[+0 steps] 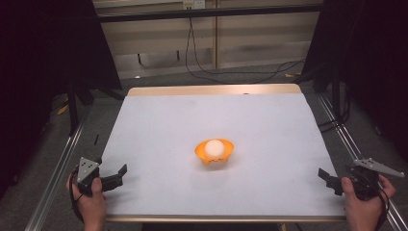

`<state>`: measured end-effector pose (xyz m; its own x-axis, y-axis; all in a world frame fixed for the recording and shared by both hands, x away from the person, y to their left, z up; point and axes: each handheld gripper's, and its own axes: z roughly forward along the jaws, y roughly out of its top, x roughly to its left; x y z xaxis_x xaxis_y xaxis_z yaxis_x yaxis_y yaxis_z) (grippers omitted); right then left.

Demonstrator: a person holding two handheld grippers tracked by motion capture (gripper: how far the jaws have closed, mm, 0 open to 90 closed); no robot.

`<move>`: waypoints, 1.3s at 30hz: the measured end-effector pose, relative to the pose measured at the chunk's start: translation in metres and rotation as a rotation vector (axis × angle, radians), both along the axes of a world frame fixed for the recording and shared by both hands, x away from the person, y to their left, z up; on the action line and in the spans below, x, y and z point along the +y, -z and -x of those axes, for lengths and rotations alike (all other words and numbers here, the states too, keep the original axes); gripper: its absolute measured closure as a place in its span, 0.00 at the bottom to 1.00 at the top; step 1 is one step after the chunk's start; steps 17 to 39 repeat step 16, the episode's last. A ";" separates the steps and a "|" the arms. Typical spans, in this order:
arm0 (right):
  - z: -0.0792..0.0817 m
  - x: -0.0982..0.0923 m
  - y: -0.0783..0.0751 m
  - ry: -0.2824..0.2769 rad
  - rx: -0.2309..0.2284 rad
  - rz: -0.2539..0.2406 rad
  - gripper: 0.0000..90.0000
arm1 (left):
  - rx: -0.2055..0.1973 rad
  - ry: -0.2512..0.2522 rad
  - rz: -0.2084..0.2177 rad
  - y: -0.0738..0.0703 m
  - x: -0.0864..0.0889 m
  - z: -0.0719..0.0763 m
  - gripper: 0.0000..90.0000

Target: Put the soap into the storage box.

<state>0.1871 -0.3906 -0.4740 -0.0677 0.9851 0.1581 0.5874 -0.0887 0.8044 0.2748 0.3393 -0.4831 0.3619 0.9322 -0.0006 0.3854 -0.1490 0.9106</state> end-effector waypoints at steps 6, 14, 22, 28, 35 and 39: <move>0.005 0.000 0.002 0.003 -0.033 -0.002 0.00 | 0.000 0.000 -0.006 0.000 0.001 0.000 0.02; 0.008 0.005 0.009 -0.002 -0.061 0.002 0.01 | -0.004 -0.002 0.020 0.000 0.001 0.000 0.02; 0.008 0.005 0.010 -0.003 -0.056 -0.006 0.01 | 0.001 0.003 0.013 0.000 0.002 0.000 0.02; 0.008 0.005 0.010 -0.003 -0.056 -0.006 0.01 | 0.001 0.003 0.013 0.000 0.002 0.000 0.02; 0.008 0.005 0.010 -0.003 -0.056 -0.006 0.01 | 0.001 0.003 0.013 0.000 0.002 0.000 0.02; 0.008 0.005 0.010 -0.003 -0.056 -0.006 0.01 | 0.001 0.003 0.013 0.000 0.002 0.000 0.02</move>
